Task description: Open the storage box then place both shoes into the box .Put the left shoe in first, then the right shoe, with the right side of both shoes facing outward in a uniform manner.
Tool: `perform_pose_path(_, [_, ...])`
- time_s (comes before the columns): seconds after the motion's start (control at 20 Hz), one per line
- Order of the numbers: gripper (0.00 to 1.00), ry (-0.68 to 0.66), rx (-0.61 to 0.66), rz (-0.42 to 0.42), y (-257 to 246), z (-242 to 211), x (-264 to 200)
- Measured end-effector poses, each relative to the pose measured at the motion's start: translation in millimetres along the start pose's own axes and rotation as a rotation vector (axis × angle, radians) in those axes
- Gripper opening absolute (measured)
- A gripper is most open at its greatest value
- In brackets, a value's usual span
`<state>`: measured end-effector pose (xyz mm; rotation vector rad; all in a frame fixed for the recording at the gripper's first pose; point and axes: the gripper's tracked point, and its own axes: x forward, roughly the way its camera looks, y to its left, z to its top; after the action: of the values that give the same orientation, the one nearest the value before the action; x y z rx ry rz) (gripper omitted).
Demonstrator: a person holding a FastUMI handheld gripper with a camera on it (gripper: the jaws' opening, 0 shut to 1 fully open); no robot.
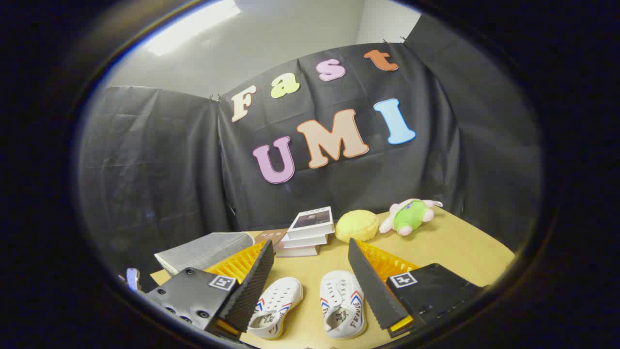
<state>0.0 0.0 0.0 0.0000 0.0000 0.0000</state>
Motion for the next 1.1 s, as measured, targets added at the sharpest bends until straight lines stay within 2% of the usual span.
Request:
perform_pose_path(0.35, [0.99, 0.000, 0.043, -0.004, -8, -3, -2])
perform_pose_path(1.1, [0.99, 0.022, 0.048, -0.003, -7, -10, 2])
